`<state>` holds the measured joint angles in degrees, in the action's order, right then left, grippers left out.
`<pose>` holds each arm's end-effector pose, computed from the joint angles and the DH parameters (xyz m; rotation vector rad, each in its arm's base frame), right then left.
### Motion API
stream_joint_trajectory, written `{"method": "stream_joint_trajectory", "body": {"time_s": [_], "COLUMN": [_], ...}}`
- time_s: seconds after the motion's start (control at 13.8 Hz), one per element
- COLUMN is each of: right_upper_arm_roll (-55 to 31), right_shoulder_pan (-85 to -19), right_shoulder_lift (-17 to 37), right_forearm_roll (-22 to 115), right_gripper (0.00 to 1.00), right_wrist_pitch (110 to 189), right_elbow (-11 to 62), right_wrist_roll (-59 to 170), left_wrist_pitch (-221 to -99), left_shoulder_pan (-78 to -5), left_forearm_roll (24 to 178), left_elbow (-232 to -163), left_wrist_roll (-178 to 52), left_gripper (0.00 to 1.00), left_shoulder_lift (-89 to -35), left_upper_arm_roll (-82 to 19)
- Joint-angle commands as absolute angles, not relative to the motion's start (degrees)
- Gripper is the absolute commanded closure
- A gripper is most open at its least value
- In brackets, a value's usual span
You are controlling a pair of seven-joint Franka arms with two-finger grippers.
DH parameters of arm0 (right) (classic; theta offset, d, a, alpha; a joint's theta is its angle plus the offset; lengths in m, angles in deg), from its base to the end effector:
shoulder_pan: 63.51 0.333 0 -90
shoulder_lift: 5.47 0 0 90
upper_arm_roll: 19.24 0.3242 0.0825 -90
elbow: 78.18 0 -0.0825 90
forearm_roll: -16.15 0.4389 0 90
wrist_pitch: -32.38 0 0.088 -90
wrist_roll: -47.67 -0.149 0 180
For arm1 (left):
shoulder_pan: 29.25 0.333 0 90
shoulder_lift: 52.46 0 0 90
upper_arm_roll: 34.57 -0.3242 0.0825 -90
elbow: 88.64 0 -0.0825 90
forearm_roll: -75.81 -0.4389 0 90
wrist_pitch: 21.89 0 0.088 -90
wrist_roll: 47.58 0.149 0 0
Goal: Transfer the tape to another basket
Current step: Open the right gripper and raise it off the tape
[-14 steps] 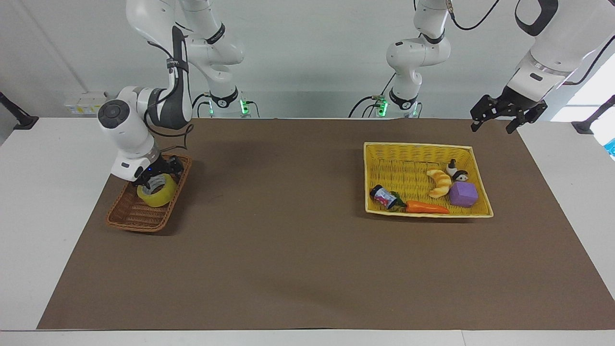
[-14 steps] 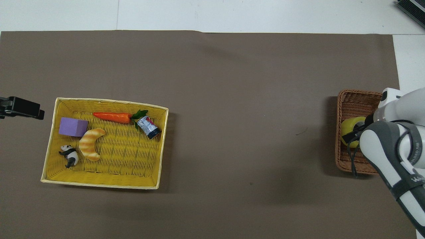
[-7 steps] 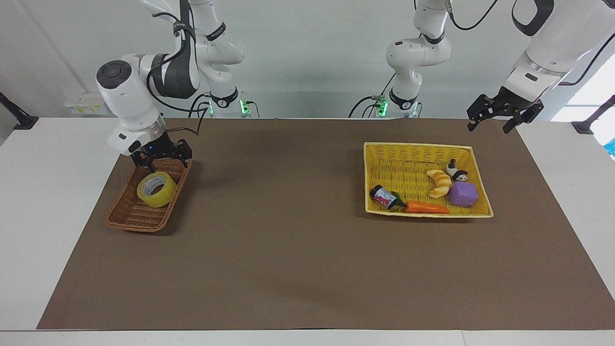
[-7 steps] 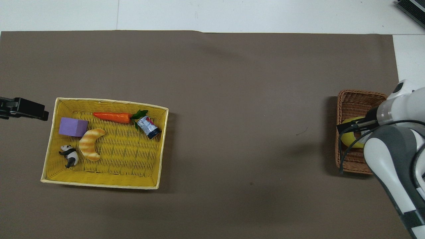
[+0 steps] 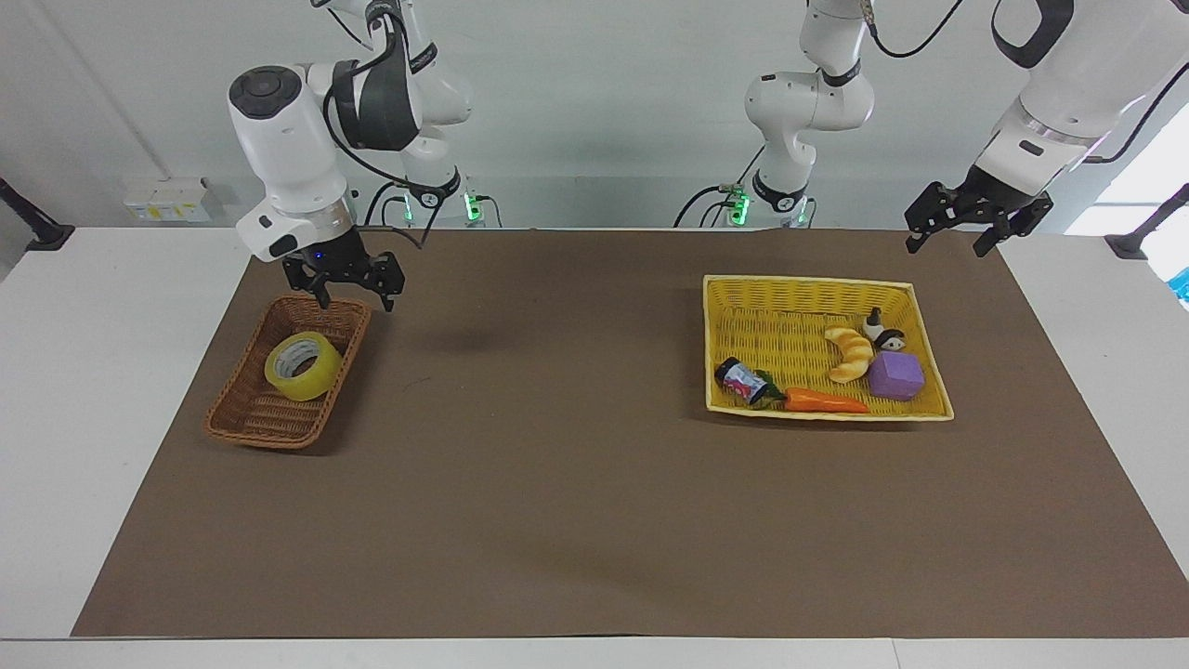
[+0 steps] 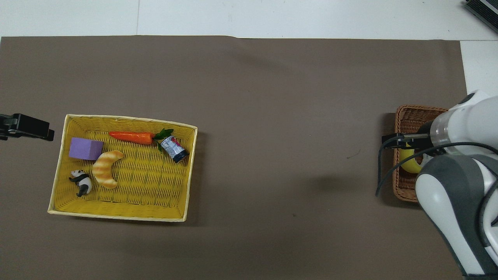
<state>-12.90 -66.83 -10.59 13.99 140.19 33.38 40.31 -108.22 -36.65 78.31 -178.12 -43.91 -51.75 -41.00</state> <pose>0.5885 0.0278 0.4711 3.0961 -0.1006 0.0424 0.5969 -0.0165 0.5976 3.0923 -0.1282 -0.0644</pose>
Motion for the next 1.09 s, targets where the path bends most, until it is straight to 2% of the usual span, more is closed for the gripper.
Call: {"method": "stream_joint_trajectory", "body": {"time_s": [0.0,0.36,0.8,1.02], "right_upper_arm_roll": [-12.38,-12.38,-11.33,-11.33], "right_shoulder_pan": [-66.24,-66.32,-65.18,-65.53], "right_shoulder_lift": [-9.96,-9.43,-11.27,-9.52], "right_forearm_roll": [14.66,14.48,15.19,15.27], "right_gripper": [0.00,0.00,0.00,0.00], "right_wrist_pitch": [131.89,120.37,121.32,119.57], "right_elbow": [24.85,11.75,13.84,10.51], "right_wrist_roll": [37.04,37.13,37.30,37.83], "left_wrist_pitch": [-107.15,-107.15,-107.15,-107.15], "left_shoulder_pan": [-37.95,-37.95,-37.95,-37.95], "left_forearm_roll": [77.22,77.22,77.22,77.22], "left_elbow": [-177.14,-177.14,-177.14,-177.14], "left_wrist_roll": [-44.60,-44.60,-44.60,-44.60], "left_gripper": [0.00,0.00,0.00,0.00], "left_shoulder_lift": [-51.67,-51.67,-51.67,-51.67], "left_upper_arm_roll": [-42.13,-42.13,-42.13,-42.13]}}
